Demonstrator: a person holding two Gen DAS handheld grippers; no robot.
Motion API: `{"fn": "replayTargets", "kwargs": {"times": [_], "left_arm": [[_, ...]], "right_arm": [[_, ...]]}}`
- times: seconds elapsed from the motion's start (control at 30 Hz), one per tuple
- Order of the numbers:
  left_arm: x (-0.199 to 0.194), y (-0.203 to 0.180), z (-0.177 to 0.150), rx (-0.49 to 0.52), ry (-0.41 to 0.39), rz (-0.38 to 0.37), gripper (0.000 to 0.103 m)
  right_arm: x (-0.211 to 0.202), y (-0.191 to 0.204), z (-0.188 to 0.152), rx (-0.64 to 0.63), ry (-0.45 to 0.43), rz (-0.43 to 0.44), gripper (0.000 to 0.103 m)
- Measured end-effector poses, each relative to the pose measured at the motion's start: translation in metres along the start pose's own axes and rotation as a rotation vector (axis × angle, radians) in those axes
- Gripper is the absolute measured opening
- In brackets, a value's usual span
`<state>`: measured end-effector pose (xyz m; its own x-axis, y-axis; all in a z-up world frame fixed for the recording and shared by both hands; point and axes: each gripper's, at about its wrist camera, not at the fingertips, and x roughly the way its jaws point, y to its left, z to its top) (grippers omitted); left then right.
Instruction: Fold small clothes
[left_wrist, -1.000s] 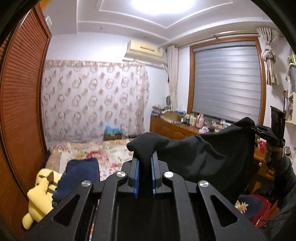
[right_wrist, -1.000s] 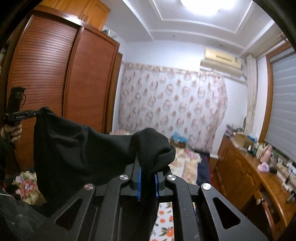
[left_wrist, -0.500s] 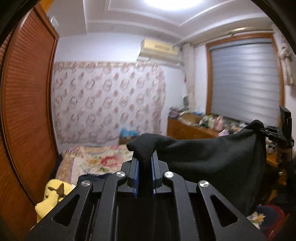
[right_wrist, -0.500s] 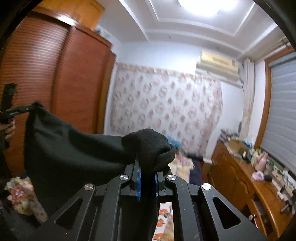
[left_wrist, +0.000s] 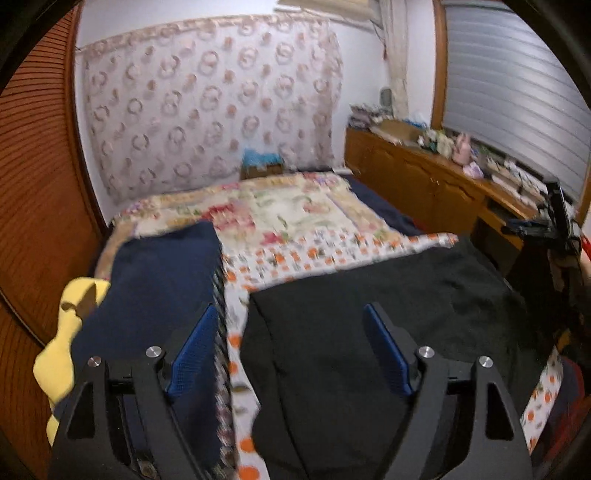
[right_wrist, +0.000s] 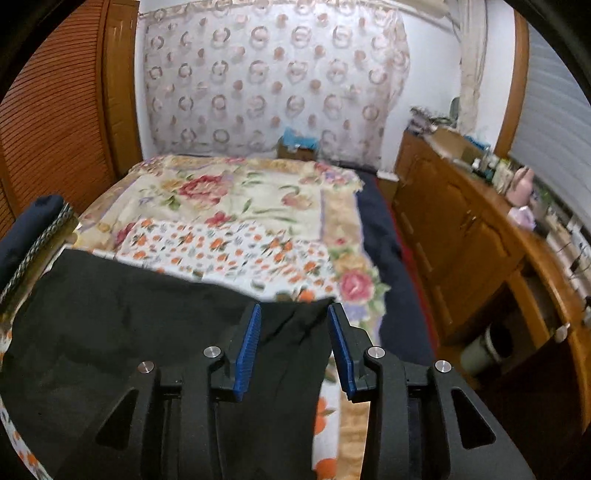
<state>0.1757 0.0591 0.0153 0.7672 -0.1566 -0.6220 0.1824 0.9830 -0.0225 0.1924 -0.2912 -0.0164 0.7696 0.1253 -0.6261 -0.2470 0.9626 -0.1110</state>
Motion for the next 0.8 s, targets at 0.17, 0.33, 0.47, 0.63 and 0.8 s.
{"fn": "replayTargets", "kwargs": {"times": [0.17,0.33,0.47,0.63,0.8], "left_arm": [[-0.004,-0.018,-0.023,0.007,0.041,-0.013,0.081],[0.005,-0.028,-0.056,-0.009,0.101,-0.037,0.081],[0.019,-0.033,-0.073,-0.019,0.157,-0.04,0.081],[0.034,-0.04,-0.094,-0.017,0.224,-0.036,0.081],[0.047,-0.047,-0.108,0.006,0.28,-0.03,0.081]], "right_arm": [[-0.017,-0.027,-0.023,-0.002,-0.011,0.069,0.039],[-0.028,-0.057,-0.063,0.045,-0.002,0.136,0.039],[-0.025,-0.068,-0.085,0.081,0.034,0.163,0.039],[-0.029,-0.074,-0.098,0.09,0.073,0.186,0.039],[-0.04,-0.071,-0.097,0.06,0.108,0.192,0.039]]}}
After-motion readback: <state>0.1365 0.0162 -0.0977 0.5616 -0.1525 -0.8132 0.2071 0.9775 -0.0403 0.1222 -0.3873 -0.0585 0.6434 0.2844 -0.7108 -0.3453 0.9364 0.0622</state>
